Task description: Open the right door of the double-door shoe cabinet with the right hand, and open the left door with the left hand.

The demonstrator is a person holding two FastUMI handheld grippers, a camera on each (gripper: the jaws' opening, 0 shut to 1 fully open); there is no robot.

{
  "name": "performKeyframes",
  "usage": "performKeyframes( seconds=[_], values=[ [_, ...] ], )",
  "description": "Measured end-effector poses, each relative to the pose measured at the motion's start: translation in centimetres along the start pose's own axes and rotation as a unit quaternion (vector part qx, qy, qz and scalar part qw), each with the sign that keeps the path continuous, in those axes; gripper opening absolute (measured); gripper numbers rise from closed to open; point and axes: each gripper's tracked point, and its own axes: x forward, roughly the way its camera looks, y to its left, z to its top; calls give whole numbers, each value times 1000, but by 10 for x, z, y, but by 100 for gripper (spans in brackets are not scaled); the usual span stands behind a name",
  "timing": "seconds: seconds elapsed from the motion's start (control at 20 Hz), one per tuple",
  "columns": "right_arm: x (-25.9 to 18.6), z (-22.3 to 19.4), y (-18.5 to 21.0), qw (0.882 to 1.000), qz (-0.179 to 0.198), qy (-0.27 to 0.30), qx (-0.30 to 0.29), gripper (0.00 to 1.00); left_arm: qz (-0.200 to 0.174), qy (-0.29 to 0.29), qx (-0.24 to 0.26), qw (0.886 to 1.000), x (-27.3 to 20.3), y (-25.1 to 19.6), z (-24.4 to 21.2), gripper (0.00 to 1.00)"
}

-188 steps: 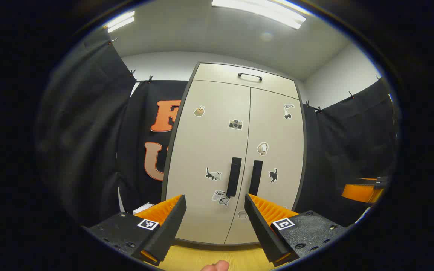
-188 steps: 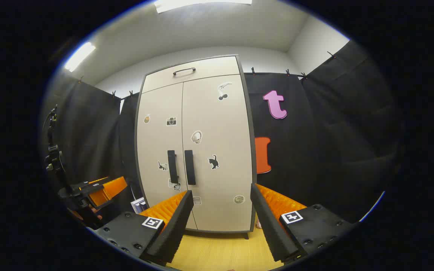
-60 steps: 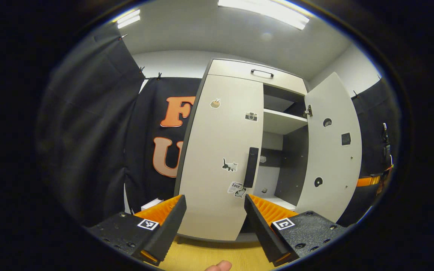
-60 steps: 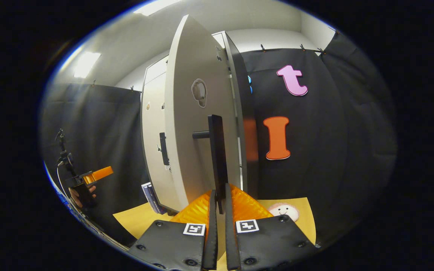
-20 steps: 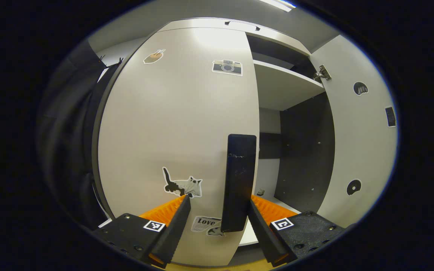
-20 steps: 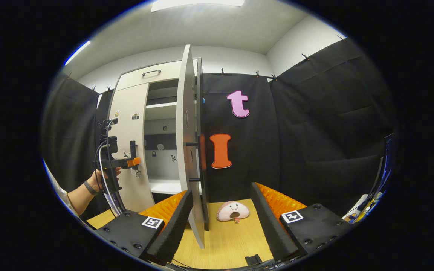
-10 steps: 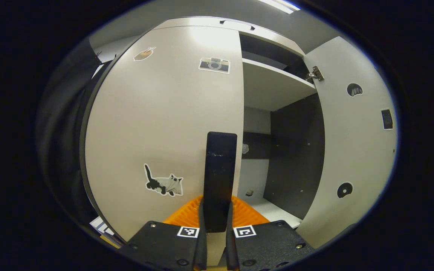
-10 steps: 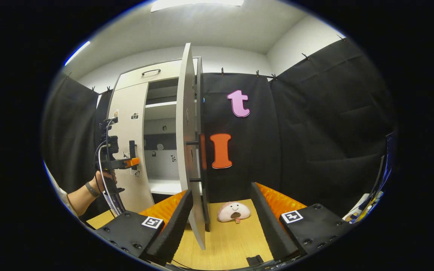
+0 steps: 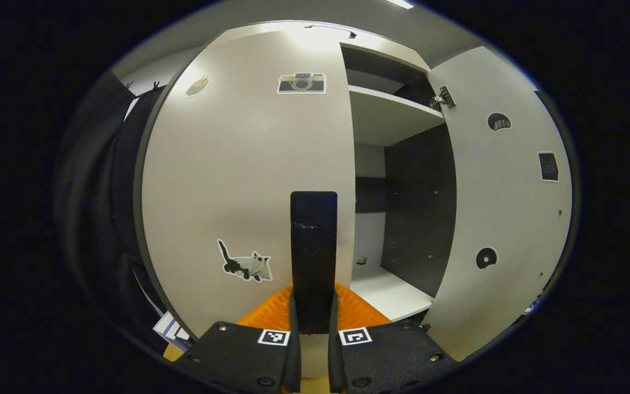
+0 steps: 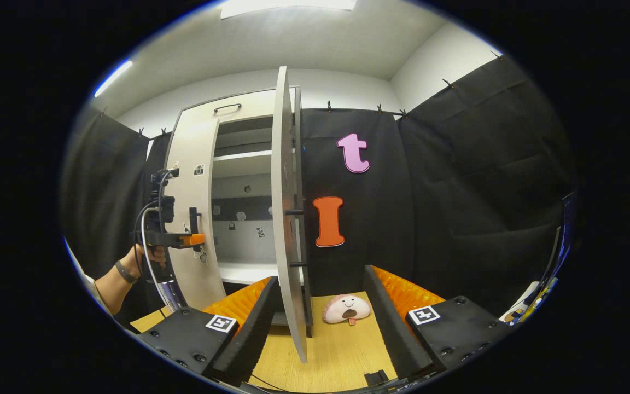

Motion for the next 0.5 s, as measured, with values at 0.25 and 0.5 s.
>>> performKeyframes(
  seconds=[0.25, 0.5],
  values=[
    [0, -3, 14, 1000, 14, 8, 1, 98, -3, 5, 7, 1000, -7, 6, -1, 20],
    [1, -5, 32, 1000, 29, 9, -5, 98, -7, -2, 11, 1000, -13, 13, 0, 19]
  ],
)
